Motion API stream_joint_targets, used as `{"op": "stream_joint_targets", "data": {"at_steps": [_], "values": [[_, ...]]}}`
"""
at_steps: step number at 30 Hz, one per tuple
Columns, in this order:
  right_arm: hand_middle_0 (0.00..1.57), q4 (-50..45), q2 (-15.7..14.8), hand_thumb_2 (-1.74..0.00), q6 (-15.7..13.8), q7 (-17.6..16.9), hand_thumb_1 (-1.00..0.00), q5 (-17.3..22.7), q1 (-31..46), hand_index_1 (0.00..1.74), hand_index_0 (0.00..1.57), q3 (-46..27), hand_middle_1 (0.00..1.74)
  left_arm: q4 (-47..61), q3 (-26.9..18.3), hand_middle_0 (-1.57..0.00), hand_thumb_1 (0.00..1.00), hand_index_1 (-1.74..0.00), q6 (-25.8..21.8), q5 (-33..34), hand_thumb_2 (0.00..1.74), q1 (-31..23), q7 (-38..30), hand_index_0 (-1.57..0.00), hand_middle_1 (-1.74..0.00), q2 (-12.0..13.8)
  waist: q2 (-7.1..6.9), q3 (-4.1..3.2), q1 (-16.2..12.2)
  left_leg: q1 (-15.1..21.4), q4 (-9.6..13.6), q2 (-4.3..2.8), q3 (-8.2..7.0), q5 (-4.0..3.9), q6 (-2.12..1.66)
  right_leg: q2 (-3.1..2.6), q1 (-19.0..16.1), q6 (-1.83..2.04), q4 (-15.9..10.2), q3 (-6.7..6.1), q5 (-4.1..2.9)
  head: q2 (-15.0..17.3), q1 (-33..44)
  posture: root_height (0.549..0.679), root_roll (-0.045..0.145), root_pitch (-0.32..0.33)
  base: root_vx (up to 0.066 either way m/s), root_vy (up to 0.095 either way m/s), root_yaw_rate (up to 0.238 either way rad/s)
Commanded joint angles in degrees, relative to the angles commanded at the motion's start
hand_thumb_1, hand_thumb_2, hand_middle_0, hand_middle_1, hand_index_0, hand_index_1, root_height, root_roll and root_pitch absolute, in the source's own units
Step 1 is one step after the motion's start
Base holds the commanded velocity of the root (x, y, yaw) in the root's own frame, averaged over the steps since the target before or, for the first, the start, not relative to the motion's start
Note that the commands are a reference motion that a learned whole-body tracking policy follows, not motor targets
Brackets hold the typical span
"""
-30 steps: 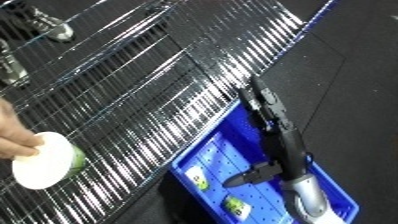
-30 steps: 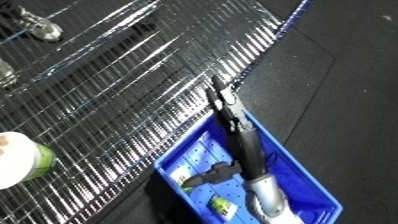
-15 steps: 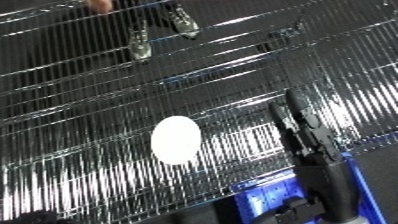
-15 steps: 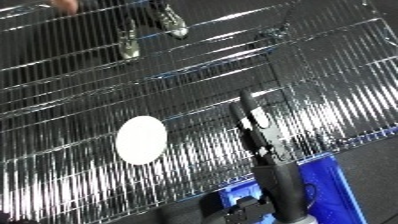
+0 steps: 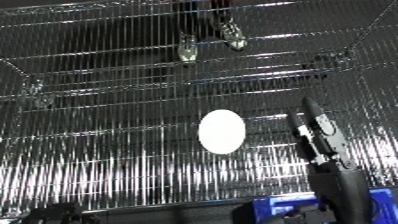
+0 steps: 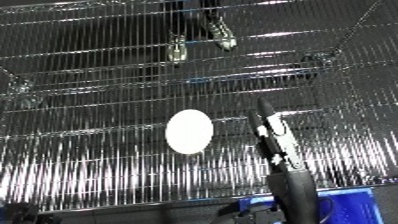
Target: Pick up the object and place it into the box
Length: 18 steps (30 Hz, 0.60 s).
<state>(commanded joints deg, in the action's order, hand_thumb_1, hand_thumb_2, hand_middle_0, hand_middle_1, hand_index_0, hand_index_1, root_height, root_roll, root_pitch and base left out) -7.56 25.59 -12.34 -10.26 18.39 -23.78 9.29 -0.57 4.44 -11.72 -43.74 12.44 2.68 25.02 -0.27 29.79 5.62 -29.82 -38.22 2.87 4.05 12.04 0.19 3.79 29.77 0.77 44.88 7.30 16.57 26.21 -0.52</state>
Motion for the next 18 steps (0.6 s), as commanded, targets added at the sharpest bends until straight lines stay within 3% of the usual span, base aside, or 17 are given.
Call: {"op": "stream_joint_targets", "data": {"at_steps": [4, 11, 18], "values": [[0.0, 1.7, 0.1, 0.0, 0.3, -1.9, 0.0, -2.4, -1.3, 0.0, 0.0, 0.7, 0.0, 0.3, 0.6, -1.57, 1.0, -1.74, 0.2, 0.3, 1.74, 0.6, -0.1, -1.57, -1.74, 0.1, 0.12, 0.0, 0.4, -1.1, -0.8, 0.18, -0.08, 0.44, 0.06, 0.27, 0.8, 0.01, 0.5, 0.34, -0.02, 2.7, 0.0, 0.638, 0.05, 0.093, -0.008, -0.007, 0.062], [0.0, 4.0, 0.6, 0.0, 0.0, -4.8, 0.0, -4.2, -3.5, 0.0, 0.0, 1.5, 0.0, 0.6, 2.0, -1.57, 1.0, -1.74, -0.1, 0.9, 1.74, 2.1, -0.8, -1.57, -1.74, 0.2, 0.64, 0.0, 0.2, -4.8, -3.0, 0.39, -0.54, 1.2, 0.21, 0.41, 4.4, -0.05, 2.5, 0.46, 0.1, 1.4, -1.2, 0.632, 0.047, 0.123, -0.028, 0.011, 0.023], [0.0, 5.4, 1.2, 0.0, -0.2, -5.2, 0.0, -4.2, -5.5, 0.0, 0.0, 1.4, 0.0, 0.9, 3.6, -1.57, 1.0, -1.74, -0.5, 1.5, 1.74, 3.9, -1.5, -1.57, -1.74, -0.3, 1.67, 0.0, -0.3, -10.0, -6.0, 0.61, -1.41, 2.11, 0.43, 0.59, 10.4, 0.07, 6.1, 0.07, 0.52, -0.9, -2.6, 0.621, 0.044, 0.172, -0.064, 0.036, -0.002]]}}
